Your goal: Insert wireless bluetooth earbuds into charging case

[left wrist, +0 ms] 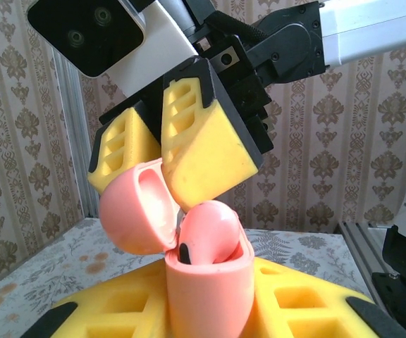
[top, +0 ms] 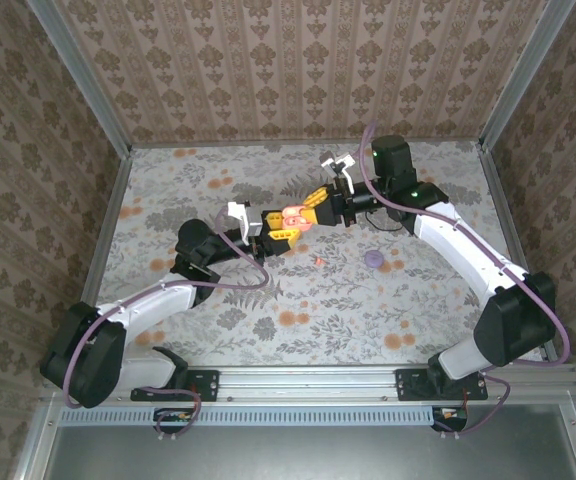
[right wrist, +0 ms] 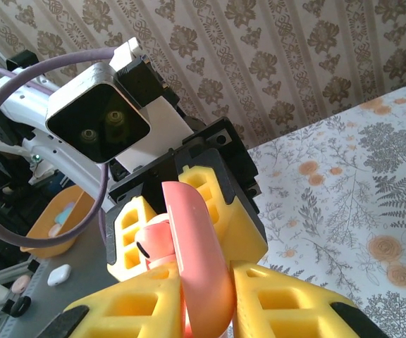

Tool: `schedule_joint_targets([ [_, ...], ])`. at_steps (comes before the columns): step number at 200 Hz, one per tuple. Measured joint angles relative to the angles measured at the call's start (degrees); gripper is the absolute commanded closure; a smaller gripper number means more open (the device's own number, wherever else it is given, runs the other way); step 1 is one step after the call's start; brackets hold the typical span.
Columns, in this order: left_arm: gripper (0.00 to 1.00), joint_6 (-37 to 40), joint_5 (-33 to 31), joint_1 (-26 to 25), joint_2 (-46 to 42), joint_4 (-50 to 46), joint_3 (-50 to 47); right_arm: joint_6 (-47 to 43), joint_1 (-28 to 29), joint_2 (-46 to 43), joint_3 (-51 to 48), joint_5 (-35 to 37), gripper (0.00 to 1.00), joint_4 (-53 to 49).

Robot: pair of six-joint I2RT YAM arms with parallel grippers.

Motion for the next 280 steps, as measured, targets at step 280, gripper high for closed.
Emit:
schedule_joint_targets([
  [280,0.85,17.73,-5.99,-2.89,-5.25,-15.78,0.04,-21.49,6.97,-21.84,-14.97,17.70,0.62,3.21],
])
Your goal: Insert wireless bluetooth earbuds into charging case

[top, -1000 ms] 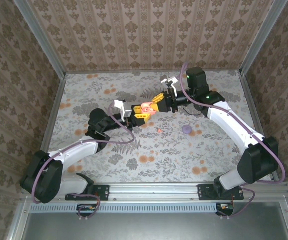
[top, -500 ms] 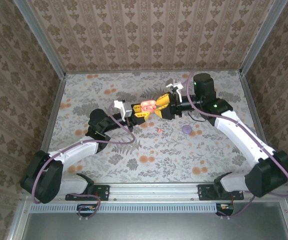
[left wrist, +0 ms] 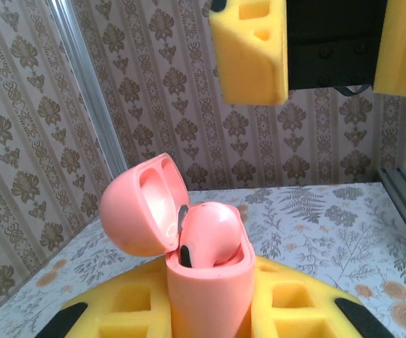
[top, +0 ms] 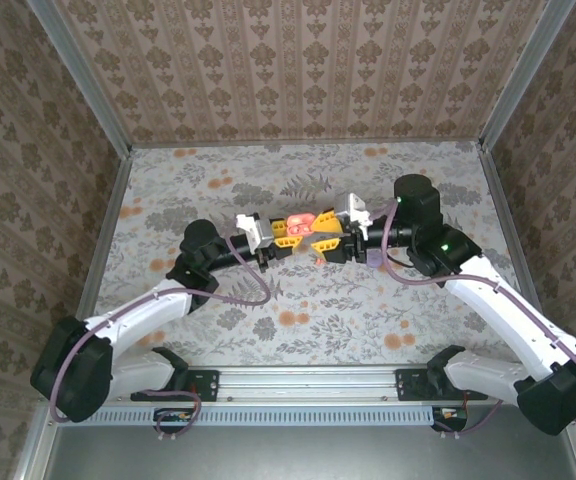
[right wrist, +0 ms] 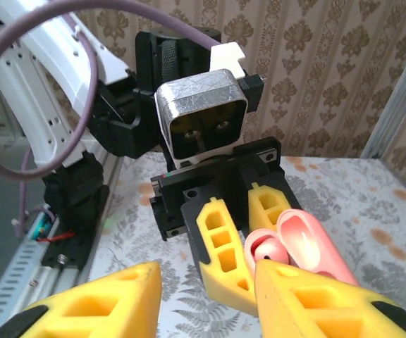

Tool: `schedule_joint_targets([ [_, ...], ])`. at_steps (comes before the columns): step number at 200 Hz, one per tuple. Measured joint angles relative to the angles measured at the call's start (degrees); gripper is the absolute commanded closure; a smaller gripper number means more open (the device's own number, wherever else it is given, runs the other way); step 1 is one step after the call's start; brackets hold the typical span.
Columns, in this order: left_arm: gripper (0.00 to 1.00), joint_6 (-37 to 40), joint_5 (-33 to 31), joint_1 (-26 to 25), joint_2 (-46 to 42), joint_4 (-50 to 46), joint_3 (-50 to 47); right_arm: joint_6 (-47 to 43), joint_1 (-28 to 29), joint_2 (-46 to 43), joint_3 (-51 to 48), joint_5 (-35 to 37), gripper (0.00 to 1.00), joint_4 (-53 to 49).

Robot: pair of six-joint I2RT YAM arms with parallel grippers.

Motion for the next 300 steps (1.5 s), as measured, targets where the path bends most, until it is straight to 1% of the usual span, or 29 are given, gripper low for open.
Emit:
schedule_joint_targets([
  [11,0.84,0.87,-0.07,-0.17,-0.33,-1.11,0.00,-1.60,0.11,0.63,0.02,0.20,0.64,0.02],
  [35,0.85,1.97,-0.20,-0.24,-0.63,-2.19,-0.02,-4.61,0.39,2.56,0.02,0.83,0.71,0.00],
  [66,0.85,2.54,-0.74,-0.31,-1.01,-2.54,-0.02,-6.56,0.92,3.96,0.02,1.11,0.75,0.00],
  [117,0.84,3.17,-0.98,-0.59,-1.05,-2.95,-0.02,-7.87,2.27,4.39,0.02,3.19,0.77,1.92],
  [190,0.84,3.17,-1.33,-0.98,-1.05,-3.04,-0.02,-7.87,2.69,5.35,0.02,5.46,0.81,4.79],
  [244,0.84,3.17,-1.36,-0.98,-1.05,-3.67,0.00,-8.87,3.17,6.10,0.04,5.55,0.88,4.52],
  [300,0.85,3.37,-1.60,-0.98,-1.05,-5.68,-0.02,-12.79,3.78,6.69,0.83,7.48,0.91,2.10],
])
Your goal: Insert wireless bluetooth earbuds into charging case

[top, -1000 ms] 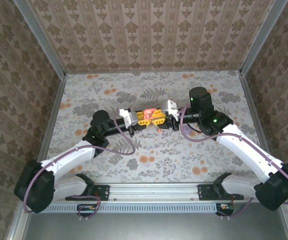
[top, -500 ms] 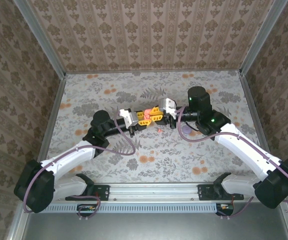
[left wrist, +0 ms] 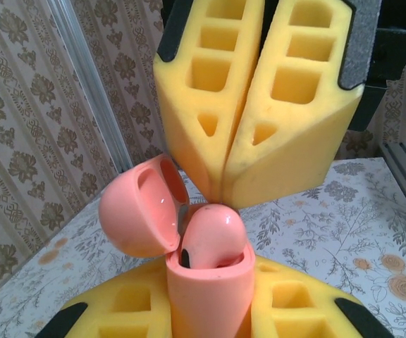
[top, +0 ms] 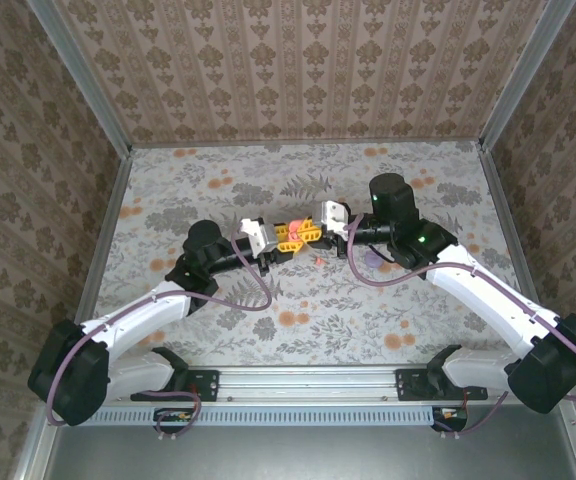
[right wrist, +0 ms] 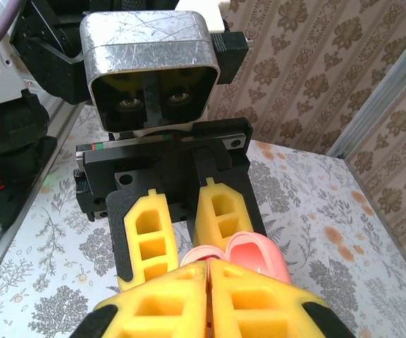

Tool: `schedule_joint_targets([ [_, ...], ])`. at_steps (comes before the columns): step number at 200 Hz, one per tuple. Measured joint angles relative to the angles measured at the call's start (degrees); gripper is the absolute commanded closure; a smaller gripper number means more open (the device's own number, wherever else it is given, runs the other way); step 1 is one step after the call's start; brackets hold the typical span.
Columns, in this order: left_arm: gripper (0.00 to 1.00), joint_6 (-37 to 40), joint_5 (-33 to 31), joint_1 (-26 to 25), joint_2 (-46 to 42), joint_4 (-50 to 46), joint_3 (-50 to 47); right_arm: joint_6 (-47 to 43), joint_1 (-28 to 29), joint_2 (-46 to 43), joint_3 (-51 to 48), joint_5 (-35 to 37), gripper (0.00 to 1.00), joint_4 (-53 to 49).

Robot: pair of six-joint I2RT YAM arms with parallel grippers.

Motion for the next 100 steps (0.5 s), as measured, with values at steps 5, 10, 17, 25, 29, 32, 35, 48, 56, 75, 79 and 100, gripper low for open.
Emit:
schedule_joint_targets([
  [5,0.85,0.02,-0.09,0.00,-0.04,-0.13,0.00,-0.28,0.02,0.00,0.02,0.11,0.90,-0.13],
  [10,0.84,0.04,-0.15,0.00,-0.11,-0.28,0.00,-0.52,0.04,0.00,0.04,0.22,0.90,-0.28],
  [17,0.85,0.09,-0.20,0.00,-0.20,-0.61,0.00,-0.70,0.11,0.00,0.07,0.42,0.90,-0.37],
  [25,0.85,0.17,-0.31,0.00,-0.26,-0.76,0.02,-0.90,0.15,0.00,0.07,0.59,0.89,-0.42],
  [29,0.84,0.20,-0.37,0.00,-0.31,-0.79,0.00,-0.94,0.20,0.00,0.07,0.66,0.88,-0.39],
  [32,0.84,0.20,-0.37,0.00,-0.33,-0.83,0.00,-0.98,0.24,0.00,0.07,0.70,0.88,-0.39],
  [35,0.84,0.20,-0.42,0.00,-0.37,-0.85,0.00,-1.05,0.24,0.00,0.09,0.79,0.87,-0.39],
  [48,0.85,0.20,-0.66,0.00,-0.48,-0.90,0.00,-1.09,0.28,-0.02,0.09,0.85,0.84,-0.39],
  [56,0.85,0.20,-0.83,0.00,-0.61,-0.92,0.00,-1.09,0.28,-0.02,0.09,0.87,0.83,-0.37],
  [75,0.85,0.20,-1.29,0.00,-0.85,-0.85,0.00,-0.79,0.28,-0.33,0.07,0.87,0.80,-0.22],
  [79,0.84,0.20,-1.40,0.00,-0.90,-0.79,0.00,-0.81,0.28,-0.44,0.04,0.87,0.79,-0.17],
  [100,0.84,0.20,-1.75,0.00,-1.27,-0.39,0.00,-0.09,0.11,-1.64,-0.20,0.83,0.75,0.20],
])
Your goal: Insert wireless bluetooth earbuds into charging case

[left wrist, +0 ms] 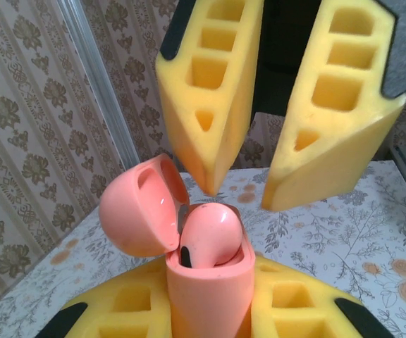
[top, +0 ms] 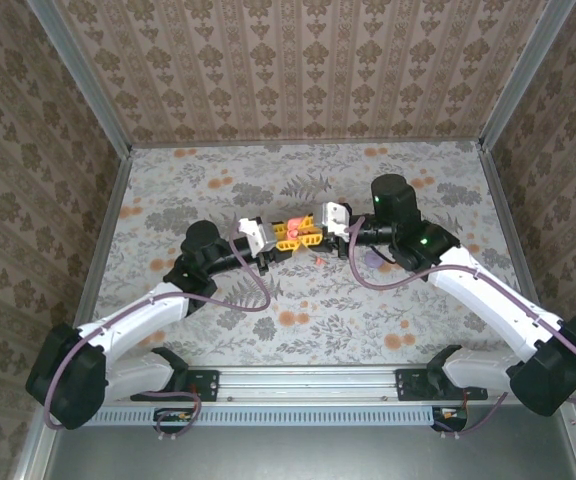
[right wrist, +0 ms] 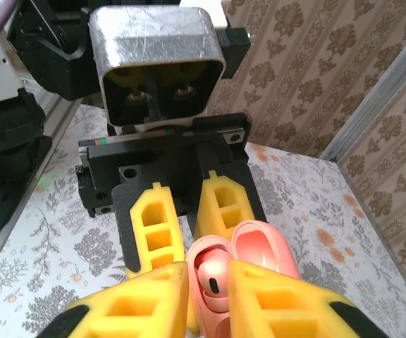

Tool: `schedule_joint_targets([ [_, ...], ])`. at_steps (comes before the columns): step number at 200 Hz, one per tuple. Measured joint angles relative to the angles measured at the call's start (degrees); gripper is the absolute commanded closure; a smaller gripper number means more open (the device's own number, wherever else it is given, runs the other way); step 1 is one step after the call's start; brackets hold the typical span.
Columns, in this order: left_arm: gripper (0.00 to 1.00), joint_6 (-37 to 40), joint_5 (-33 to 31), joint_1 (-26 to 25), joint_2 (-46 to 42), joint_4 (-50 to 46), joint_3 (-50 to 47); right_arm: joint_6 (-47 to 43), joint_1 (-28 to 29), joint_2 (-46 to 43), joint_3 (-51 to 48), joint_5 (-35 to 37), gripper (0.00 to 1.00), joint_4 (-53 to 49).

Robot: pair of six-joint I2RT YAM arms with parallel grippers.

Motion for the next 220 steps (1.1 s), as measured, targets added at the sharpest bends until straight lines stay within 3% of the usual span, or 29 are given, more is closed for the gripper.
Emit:
schedule_joint_targets([
  [76,0.85,0.00,-6.23,0.00,0.00,2.47,-5.60,6.78,-2.56,-4.33,-0.04,0.63,0.68,-1.75],
  [140,0.84,-0.26,-15.87,-0.07,-0.02,3.69,-11.45,16.04,-3.87,-3.13,-0.46,11.45,0.68,-12.46],
  [220,0.84,-2.25,-24.76,-0.33,-5.84,3.21,-17.05,6.27,-4.37,3.50,3.61,18.43,0.65,-29.16],
])
